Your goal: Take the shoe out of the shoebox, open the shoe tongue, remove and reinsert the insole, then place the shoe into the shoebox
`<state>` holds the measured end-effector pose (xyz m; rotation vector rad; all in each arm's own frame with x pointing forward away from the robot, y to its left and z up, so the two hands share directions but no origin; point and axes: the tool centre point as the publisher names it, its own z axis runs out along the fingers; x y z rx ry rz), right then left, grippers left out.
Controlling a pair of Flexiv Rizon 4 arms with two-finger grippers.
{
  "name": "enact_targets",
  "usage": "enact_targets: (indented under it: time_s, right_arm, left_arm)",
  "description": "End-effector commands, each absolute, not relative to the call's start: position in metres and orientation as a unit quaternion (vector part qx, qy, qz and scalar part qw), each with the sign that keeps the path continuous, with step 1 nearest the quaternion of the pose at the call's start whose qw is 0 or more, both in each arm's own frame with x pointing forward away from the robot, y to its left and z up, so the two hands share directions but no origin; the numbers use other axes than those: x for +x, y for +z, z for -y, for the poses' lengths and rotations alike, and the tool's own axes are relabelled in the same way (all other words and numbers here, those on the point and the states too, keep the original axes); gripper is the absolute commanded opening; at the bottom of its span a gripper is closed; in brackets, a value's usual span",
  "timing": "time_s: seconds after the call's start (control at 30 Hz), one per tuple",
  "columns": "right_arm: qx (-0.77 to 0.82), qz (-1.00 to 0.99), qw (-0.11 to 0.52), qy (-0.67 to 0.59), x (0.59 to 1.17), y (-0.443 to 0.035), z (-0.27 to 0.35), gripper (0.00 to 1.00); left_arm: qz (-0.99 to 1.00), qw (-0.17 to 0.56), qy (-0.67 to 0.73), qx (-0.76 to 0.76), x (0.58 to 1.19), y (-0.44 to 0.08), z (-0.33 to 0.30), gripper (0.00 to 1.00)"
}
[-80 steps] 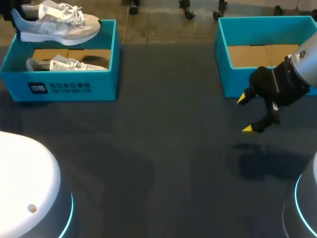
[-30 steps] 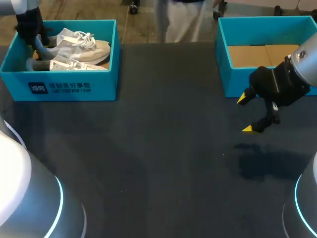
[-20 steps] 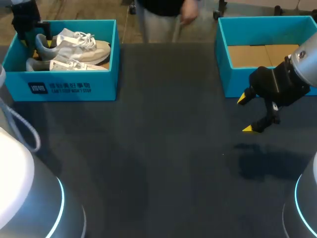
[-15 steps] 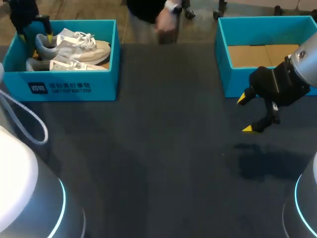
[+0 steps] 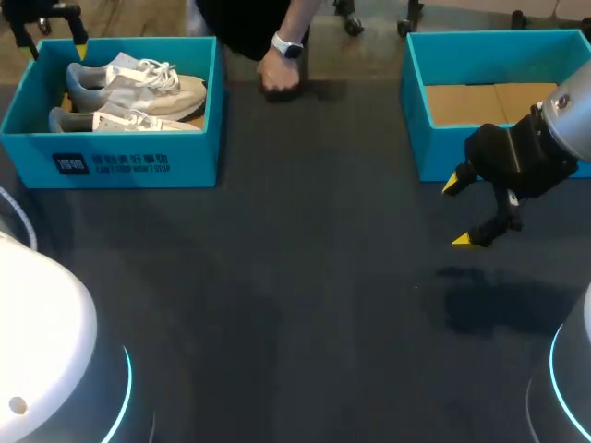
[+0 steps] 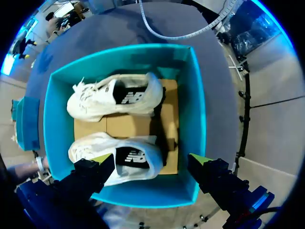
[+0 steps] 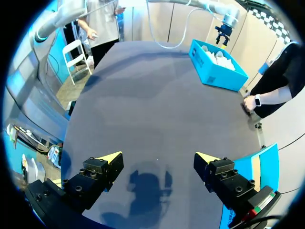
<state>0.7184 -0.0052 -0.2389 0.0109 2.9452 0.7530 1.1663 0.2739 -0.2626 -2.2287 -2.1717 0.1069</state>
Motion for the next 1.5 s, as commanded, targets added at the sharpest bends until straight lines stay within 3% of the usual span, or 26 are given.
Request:
enact_targets:
  time_s: [0.03, 0.63, 1.5]
  right_arm:
    - [0.004, -0.968, 0.052, 0.247, 0.718, -0.239, 0.005, 1.0]
    - [0.004, -0.968, 0.052, 0.247, 0.718, -0.239, 0.005, 1.0]
    - [0.004, -0.968, 0.052, 0.247, 0.718, -0.239, 0.005, 1.0]
  left_arm:
    - [0.699, -0.019, -0.008, -0.715, 1.126, -0.255, -0.27, 1.0]
    - [0.675, 0.006, -0.032, -0.737, 1.099, -0.267, -0.278, 1.0]
    - [0.654, -0.016, -0.062, -0.754, 1.071, -0.31, -0.283, 1.0]
